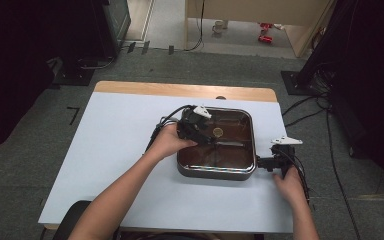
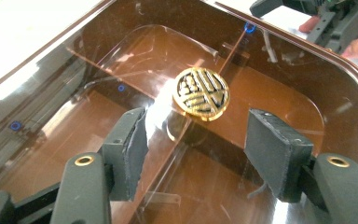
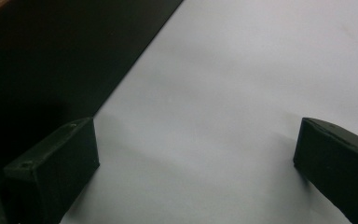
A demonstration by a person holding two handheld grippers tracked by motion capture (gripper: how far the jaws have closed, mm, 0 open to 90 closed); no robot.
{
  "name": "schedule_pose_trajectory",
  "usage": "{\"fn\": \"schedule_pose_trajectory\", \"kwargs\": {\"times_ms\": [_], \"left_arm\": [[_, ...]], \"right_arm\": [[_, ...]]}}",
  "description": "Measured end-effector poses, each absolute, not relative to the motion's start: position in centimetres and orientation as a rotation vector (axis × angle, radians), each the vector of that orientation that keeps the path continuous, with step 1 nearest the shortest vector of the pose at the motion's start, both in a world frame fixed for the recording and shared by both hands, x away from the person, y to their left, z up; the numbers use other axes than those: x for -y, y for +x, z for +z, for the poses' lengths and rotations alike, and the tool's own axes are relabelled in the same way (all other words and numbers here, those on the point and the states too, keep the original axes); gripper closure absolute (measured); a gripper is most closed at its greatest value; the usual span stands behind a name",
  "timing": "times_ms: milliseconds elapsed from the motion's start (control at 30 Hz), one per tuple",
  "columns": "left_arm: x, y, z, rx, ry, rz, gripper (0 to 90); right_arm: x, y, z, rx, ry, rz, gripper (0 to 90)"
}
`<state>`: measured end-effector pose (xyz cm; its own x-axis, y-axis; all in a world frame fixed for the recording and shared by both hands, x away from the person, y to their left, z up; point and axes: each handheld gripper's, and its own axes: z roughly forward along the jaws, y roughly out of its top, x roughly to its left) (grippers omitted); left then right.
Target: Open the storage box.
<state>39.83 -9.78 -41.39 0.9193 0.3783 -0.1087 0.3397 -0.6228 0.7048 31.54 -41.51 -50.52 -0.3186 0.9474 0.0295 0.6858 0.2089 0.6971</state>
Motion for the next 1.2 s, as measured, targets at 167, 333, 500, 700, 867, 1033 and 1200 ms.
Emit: {"fn": "schedule_pose_trajectory", "kwargs": {"times_ms": [167, 333, 500, 700, 867, 1033, 1200], "left_arm": [[11.1, 40.3, -42.1, -0.512, 2.29, 0.062, 42.0], [11.5, 40.4, -42.4, -0.5, 2.28, 0.07, 50.1], [11.6, 40.2, -42.3, -0.472, 2.292, 0.079, 58.3], [11.6, 40.2, -41.9, -0.498, 2.3, 0.057, 59.0], [11.3, 39.9, -40.8, -0.491, 2.28, 0.066, 59.1], [10.7, 39.5, -39.3, -0.479, 2.253, 0.071, 59.1], [9.9, 39.0, -37.5, -0.477, 2.211, 0.06, 59.1]], "right_arm": [[41.5, 31.5, -50.5, -2.084, 1.516, 0.872, 0.0], [41.5, 31.5, -50.5, -2.083, 1.517, 0.873, 0.0], [41.5, 31.5, -50.5, -2.084, 1.515, 0.872, 0.0], [41.5, 31.5, -50.5, -2.084, 1.516, 0.872, 0.0], [41.5, 31.5, -50.5, -2.084, 1.517, 0.872, 0.0], [41.5, 31.5, -50.5, -2.084, 1.516, 0.872, 0.0], [41.5, 31.5, -50.5, -2.084, 1.515, 0.872, 0.0]]}}
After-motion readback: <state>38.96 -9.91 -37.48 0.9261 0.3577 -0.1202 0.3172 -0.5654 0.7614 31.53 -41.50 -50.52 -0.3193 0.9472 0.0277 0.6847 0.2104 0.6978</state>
